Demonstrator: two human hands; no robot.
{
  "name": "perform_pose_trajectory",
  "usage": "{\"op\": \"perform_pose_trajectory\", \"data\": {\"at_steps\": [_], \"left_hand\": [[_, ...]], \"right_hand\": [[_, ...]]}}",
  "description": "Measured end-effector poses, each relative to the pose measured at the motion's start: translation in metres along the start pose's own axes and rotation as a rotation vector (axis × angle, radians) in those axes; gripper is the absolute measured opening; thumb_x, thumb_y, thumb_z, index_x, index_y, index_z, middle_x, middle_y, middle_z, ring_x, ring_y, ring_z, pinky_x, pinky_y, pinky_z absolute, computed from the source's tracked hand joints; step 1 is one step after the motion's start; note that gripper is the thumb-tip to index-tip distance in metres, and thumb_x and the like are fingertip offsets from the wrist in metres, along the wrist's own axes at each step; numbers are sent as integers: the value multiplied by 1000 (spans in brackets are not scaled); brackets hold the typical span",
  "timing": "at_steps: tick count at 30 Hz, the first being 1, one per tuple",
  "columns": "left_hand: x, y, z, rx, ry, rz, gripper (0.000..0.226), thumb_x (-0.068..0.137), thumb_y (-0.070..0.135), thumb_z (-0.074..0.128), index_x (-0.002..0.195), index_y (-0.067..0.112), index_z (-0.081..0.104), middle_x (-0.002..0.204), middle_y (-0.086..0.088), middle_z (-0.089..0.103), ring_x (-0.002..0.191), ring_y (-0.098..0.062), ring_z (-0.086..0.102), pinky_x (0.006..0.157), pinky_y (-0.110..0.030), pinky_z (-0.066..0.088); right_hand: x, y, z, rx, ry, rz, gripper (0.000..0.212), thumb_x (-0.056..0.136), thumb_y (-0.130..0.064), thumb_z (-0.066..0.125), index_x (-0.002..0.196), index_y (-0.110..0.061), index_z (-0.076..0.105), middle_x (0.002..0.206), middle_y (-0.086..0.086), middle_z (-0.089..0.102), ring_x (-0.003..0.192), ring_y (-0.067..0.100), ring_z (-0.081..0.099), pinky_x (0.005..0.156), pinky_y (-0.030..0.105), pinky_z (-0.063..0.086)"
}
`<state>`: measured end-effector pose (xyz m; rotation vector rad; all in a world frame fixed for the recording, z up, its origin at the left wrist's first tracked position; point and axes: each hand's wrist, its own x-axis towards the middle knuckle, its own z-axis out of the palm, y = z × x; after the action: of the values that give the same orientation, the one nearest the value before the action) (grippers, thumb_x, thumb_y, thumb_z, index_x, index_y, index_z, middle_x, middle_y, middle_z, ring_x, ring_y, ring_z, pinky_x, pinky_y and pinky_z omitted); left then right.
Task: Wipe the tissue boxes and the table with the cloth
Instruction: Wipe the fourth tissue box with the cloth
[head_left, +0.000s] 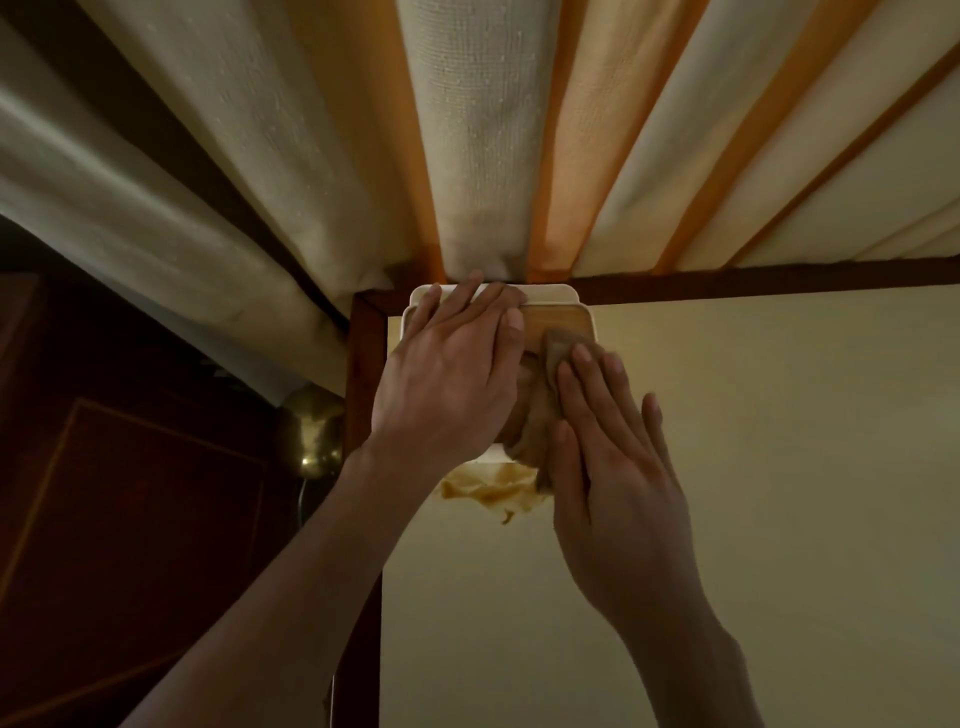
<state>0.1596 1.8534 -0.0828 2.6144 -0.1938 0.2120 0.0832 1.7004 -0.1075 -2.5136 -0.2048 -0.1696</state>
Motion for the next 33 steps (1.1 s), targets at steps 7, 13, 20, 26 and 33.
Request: {"op": "perform_pose_trajectory", "data": {"at_steps": [7, 13, 20, 26, 33], "left_hand": [[1, -1, 0, -13, -34, -18, 45, 110, 32, 23, 141, 24, 54, 148, 9, 53, 147, -5, 30, 122, -25, 4], [3, -3, 1, -13, -26, -6, 45, 109, 33, 23, 138, 24, 57, 144, 8, 56, 143, -7, 37, 120, -25, 8], [0, -1, 1, -24, -33, 0, 44, 110, 33, 23, 135, 21, 58, 139, 3, 60, 141, -13, 42, 125, -39, 19], [27, 3, -9, -175, -104, -86, 52, 99, 62, 34, 110, 28, 71, 118, 11, 69, 121, -11, 56, 122, -48, 21], [60, 10, -6, -177, -185, -87, 43, 80, 58, 76, 108, 26, 73, 107, 12, 65, 106, -7, 54, 77, -19, 39]], "right_hand": [[-24, -3, -4, 7, 57, -5, 50, 106, -30, 35, 153, -16, 44, 163, -4, 34, 156, 11, 18, 127, 47, 14], [37, 7, -1, -33, -28, -18, 55, 107, -38, 23, 157, -19, 34, 167, -6, 24, 158, 14, 13, 128, 44, 6], [61, 22, -5, 175, -56, -11, 47, 105, -31, 42, 150, -22, 49, 163, -9, 34, 155, 11, 20, 127, 47, 13], [39, 6, -16, 154, 397, -57, 21, 95, -28, 70, 101, -7, 73, 95, 2, 72, 95, 17, 58, 79, 34, 52], [40, -27, -8, -224, 176, 138, 62, 87, -65, 57, 127, -17, 59, 98, 2, 60, 95, 24, 49, 81, 36, 33]]}}
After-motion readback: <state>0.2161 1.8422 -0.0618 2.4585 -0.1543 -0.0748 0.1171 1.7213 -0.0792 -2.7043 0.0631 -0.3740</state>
